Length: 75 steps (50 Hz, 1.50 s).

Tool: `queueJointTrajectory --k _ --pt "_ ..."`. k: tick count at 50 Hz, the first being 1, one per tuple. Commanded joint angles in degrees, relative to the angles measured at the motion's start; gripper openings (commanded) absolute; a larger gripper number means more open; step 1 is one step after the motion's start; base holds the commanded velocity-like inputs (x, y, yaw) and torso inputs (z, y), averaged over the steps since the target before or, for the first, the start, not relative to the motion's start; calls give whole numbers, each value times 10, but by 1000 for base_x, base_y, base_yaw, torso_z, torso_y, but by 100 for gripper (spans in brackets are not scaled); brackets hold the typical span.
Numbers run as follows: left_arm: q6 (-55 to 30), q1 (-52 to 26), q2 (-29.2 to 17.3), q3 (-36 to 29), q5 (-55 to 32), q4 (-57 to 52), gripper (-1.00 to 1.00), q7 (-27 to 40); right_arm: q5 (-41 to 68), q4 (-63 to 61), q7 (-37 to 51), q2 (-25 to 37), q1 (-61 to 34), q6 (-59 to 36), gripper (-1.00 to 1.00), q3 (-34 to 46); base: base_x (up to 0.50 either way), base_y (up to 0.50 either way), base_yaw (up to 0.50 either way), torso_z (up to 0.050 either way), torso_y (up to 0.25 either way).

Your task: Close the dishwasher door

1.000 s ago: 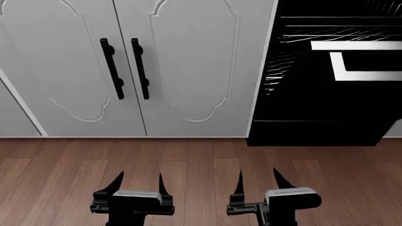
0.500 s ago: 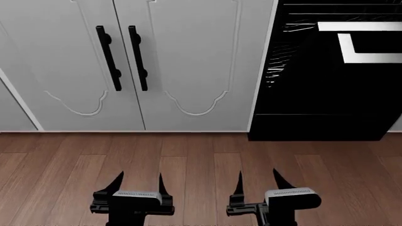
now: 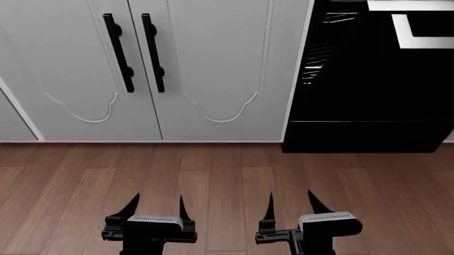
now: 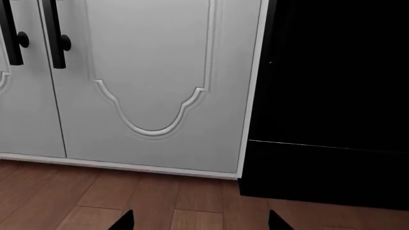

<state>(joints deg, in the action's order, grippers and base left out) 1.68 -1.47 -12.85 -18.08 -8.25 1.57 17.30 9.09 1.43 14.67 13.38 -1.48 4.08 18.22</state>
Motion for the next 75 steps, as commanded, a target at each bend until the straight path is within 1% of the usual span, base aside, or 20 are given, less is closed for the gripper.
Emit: queueJointTrajectory --k 1,33,60,75 --pt "0 -2 -2 -2 -2 0 100 2 2 0 2 2 -1 1 100 4 0 0 0 -50 0" --pt "6 -3 -6 -8 -7 3 100 12 5 4 9 6 -5 2 100 14 0 0 0 -50 0" --pt "8 -5 -11 -12 -12 1 100 20 16 1 11 11 -4 1 100 18 0 -3 0 -1 0" --pt "11 -4 -13 -14 -15 -2 100 25 19 2 13 14 -5 1 100 21 0 -316 0 0 0"
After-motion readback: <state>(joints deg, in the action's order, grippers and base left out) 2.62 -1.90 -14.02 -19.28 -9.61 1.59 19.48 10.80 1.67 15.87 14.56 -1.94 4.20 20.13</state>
